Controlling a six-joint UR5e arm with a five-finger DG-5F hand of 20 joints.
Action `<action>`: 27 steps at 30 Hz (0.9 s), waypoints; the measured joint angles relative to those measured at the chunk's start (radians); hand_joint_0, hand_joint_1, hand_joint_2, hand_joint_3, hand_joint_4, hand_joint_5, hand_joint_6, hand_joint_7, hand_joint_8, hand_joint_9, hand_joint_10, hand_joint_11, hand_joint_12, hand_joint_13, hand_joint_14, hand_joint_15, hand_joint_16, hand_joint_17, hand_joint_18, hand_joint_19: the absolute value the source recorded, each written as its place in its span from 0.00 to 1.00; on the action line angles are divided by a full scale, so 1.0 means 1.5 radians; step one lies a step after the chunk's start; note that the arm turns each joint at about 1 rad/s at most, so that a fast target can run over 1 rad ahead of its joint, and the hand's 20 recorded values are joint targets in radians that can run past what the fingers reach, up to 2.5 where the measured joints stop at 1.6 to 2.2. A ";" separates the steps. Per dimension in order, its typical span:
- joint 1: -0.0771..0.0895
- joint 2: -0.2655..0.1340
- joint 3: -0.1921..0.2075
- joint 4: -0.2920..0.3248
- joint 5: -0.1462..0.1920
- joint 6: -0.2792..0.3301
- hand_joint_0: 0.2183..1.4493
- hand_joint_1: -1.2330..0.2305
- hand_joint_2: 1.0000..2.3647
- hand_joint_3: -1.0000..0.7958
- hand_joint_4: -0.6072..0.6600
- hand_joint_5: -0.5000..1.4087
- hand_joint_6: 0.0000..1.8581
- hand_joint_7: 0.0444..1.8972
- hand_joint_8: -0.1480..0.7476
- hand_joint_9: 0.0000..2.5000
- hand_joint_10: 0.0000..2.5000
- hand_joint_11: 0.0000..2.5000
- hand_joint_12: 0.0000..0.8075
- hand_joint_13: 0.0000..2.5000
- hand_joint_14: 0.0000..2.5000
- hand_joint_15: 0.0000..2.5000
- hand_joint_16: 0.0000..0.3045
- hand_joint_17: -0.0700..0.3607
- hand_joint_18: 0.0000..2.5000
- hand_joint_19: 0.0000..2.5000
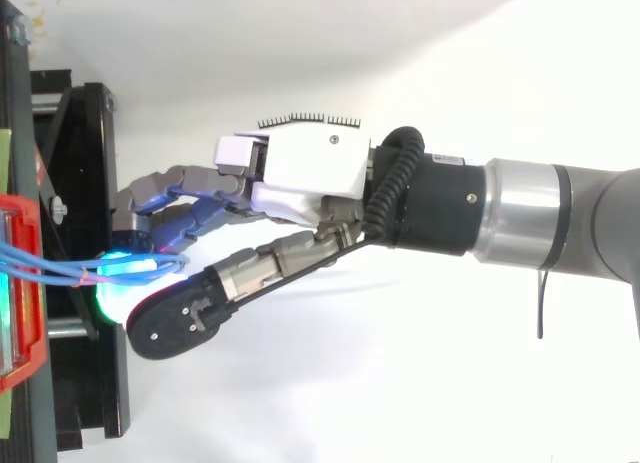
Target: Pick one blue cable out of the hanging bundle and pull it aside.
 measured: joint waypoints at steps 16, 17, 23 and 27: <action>-0.009 0.000 0.002 0.010 0.002 -0.022 0.23 0.41 0.00 0.28 0.63 0.22 0.27 0.65 0.50 0.28 0.00 0.08 0.43 0.15 0.00 0.06 0.17 0.44 0.12 0.14; -0.009 0.000 0.005 0.008 0.002 -0.026 0.22 0.41 0.00 0.28 0.63 0.22 0.27 0.65 0.50 0.28 0.00 0.08 0.44 0.15 0.00 0.06 0.18 0.44 0.12 0.14; -0.013 0.000 0.010 0.006 0.003 -0.050 0.22 0.42 0.00 0.28 0.64 0.22 0.27 0.64 0.51 0.28 0.00 0.08 0.44 0.15 0.00 0.06 0.18 0.45 0.12 0.14; -0.016 0.000 0.010 0.012 0.010 -0.079 0.22 0.42 0.00 0.28 0.63 0.22 0.27 0.65 0.51 0.28 0.00 0.08 0.44 0.15 0.00 0.06 0.18 0.45 0.12 0.14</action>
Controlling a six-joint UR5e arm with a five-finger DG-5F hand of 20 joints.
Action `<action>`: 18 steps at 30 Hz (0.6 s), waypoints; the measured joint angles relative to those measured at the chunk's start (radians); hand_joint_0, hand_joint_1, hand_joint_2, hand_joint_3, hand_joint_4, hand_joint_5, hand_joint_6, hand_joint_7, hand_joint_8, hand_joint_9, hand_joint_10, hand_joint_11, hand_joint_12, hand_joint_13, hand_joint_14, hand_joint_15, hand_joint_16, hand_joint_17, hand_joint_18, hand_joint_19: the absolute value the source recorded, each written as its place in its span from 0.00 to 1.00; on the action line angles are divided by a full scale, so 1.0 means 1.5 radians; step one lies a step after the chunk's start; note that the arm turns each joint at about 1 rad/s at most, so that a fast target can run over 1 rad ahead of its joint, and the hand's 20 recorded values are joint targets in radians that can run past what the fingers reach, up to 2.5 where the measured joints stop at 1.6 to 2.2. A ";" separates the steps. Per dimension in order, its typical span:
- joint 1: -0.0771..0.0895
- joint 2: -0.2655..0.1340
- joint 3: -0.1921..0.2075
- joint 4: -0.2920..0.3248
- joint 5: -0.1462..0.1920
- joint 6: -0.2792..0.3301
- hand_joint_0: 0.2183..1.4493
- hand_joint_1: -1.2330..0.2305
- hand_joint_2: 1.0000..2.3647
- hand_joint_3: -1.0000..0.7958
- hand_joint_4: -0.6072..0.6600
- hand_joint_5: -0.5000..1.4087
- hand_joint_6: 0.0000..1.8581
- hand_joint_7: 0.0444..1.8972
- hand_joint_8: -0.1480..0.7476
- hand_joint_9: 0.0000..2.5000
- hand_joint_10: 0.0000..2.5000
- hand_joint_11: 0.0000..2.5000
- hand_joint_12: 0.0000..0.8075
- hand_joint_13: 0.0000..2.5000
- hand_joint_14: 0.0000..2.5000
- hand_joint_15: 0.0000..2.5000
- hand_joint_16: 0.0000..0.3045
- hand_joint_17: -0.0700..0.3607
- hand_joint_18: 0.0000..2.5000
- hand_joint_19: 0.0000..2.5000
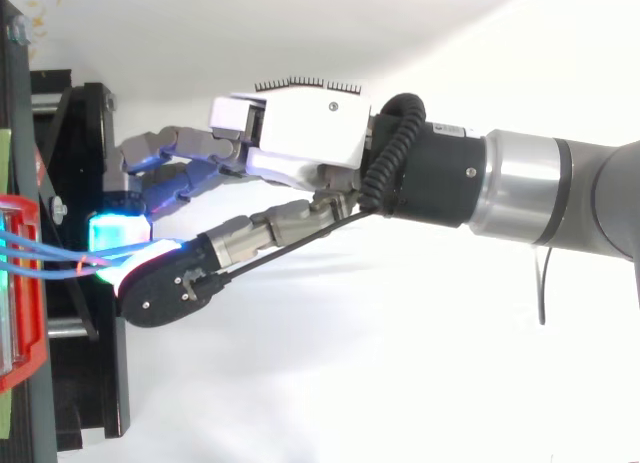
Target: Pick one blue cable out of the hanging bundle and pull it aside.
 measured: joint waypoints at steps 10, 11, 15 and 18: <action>-0.001 0.001 0.001 0.004 0.006 -0.020 0.22 0.43 0.00 0.28 0.62 0.21 0.30 0.60 0.51 0.28 0.00 0.08 0.44 0.16 0.00 0.06 0.18 0.45 0.13 0.14; -0.002 0.001 0.001 0.004 0.006 -0.020 0.22 0.43 0.00 0.28 0.62 0.21 0.31 0.60 0.51 0.28 0.00 0.08 0.44 0.16 0.00 0.06 0.18 0.45 0.13 0.14; -0.004 0.001 0.007 0.000 0.005 -0.020 0.25 0.43 0.00 0.30 0.60 0.21 0.36 0.54 0.51 0.29 0.00 0.09 0.42 0.16 0.00 0.06 0.17 0.43 0.13 0.14; -0.005 0.003 0.016 -0.016 0.005 -0.020 0.28 0.40 0.01 0.36 0.58 0.20 0.41 0.49 0.50 0.29 0.00 0.09 0.41 0.17 0.00 0.06 0.16 0.42 0.13 0.14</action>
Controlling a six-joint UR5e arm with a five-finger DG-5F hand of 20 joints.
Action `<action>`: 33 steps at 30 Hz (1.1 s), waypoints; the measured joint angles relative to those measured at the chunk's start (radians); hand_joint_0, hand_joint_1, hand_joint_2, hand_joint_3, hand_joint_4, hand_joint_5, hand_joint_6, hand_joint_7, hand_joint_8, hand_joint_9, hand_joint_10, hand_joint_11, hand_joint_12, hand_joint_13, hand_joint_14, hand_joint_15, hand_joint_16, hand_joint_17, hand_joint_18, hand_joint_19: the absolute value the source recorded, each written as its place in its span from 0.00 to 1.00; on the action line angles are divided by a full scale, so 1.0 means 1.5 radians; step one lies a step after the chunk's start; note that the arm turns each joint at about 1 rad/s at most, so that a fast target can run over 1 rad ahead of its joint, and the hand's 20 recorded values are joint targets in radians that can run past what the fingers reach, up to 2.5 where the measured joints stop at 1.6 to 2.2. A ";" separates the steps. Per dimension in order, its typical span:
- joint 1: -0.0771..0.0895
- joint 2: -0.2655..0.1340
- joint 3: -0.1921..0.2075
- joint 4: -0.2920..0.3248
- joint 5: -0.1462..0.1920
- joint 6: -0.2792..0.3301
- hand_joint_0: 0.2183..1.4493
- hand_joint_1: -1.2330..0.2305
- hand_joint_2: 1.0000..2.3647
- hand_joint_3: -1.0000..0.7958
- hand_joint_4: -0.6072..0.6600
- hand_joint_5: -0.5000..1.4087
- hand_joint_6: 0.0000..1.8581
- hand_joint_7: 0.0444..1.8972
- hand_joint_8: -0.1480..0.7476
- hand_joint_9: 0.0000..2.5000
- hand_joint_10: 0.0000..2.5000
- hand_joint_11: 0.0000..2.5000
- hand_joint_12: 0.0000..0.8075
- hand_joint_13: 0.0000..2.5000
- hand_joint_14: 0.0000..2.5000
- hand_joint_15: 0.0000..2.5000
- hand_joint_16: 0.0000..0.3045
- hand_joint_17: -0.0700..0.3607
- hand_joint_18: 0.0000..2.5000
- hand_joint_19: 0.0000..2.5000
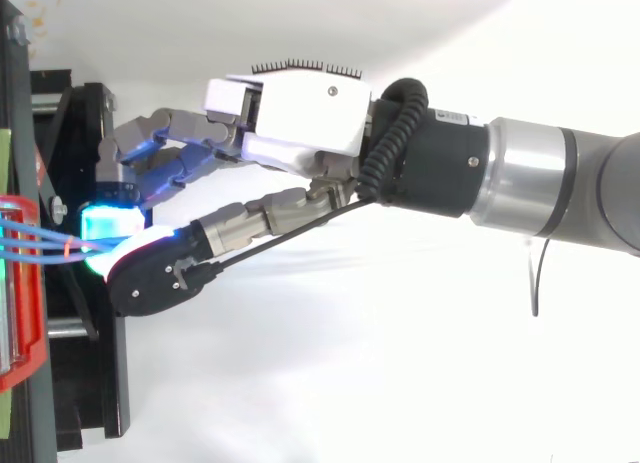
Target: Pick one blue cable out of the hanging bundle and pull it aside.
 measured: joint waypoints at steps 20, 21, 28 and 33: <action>-0.004 0.043 0.029 -0.124 0.003 0.001 0.43 0.20 0.00 0.28 0.48 0.17 0.50 0.44 0.48 0.32 0.00 0.14 0.41 0.24 0.00 0.09 0.15 0.40 0.24 0.15; -0.004 0.045 0.029 -0.127 0.003 0.001 0.42 0.20 0.00 0.28 0.50 0.17 0.50 0.46 0.48 0.32 0.00 0.14 0.41 0.24 0.00 0.09 0.15 0.40 0.24 0.16; -0.007 0.049 0.029 -0.137 0.003 0.001 0.19 0.27 0.00 0.28 0.55 0.18 0.49 0.46 0.55 0.36 0.00 0.15 0.46 0.26 0.00 0.11 0.18 0.44 0.26 0.18; -0.010 0.049 0.029 -0.138 0.001 0.001 0.17 0.44 0.00 0.28 0.56 0.18 0.48 0.47 0.58 0.37 0.00 0.15 0.49 0.27 0.00 0.12 0.19 0.47 0.27 0.20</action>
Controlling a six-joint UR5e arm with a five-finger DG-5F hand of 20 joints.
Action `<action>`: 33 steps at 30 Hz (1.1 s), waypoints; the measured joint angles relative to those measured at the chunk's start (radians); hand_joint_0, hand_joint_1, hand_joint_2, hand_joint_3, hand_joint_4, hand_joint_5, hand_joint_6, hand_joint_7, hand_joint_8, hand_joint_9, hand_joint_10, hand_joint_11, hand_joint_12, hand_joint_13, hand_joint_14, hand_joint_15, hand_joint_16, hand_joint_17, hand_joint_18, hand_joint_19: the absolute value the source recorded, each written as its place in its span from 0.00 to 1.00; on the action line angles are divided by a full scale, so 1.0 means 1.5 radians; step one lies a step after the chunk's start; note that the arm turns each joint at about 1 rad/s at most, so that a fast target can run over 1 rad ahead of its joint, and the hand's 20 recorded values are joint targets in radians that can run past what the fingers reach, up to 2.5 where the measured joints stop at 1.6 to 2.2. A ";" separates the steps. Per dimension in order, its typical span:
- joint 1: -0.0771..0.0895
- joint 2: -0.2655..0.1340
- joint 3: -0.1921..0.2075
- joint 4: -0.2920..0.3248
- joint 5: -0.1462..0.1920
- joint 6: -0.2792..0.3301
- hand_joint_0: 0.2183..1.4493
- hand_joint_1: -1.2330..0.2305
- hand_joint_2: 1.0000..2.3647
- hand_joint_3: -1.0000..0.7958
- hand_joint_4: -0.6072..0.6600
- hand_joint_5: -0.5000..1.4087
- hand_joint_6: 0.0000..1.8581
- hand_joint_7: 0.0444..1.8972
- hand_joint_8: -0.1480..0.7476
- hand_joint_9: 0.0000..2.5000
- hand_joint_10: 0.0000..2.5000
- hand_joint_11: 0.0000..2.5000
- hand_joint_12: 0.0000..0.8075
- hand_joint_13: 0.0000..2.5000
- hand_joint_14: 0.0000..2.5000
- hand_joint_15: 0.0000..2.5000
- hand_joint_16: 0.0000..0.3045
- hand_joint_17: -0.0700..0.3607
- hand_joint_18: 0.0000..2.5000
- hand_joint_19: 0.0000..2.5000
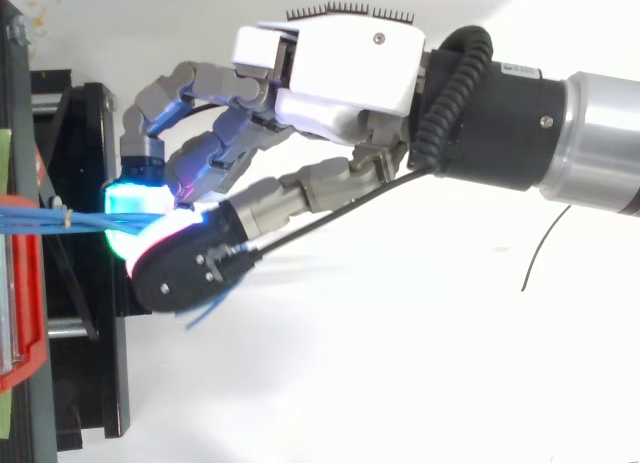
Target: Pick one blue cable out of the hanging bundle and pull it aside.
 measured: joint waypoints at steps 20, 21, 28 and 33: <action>-0.002 0.000 0.000 -0.004 -0.001 0.001 0.28 0.33 0.00 0.28 0.55 0.18 0.48 0.45 0.52 0.37 0.01 0.18 0.43 0.28 0.01 0.14 0.16 0.42 0.26 0.22; -0.002 0.000 0.000 -0.004 -0.001 0.001 0.27 0.34 0.00 0.28 0.55 0.18 0.48 0.46 0.52 0.37 0.01 0.18 0.44 0.28 0.01 0.15 0.16 0.42 0.26 0.22; -0.002 0.000 0.001 -0.005 0.002 0.001 0.22 0.41 0.00 0.28 0.55 0.18 0.47 0.47 0.55 0.37 0.01 0.18 0.47 0.27 0.01 0.15 0.18 0.45 0.25 0.22; -0.002 0.000 0.000 -0.004 0.002 0.001 0.34 0.29 0.01 0.33 0.52 0.18 0.48 0.49 0.52 0.37 0.01 0.19 0.43 0.27 0.01 0.14 0.16 0.41 0.25 0.22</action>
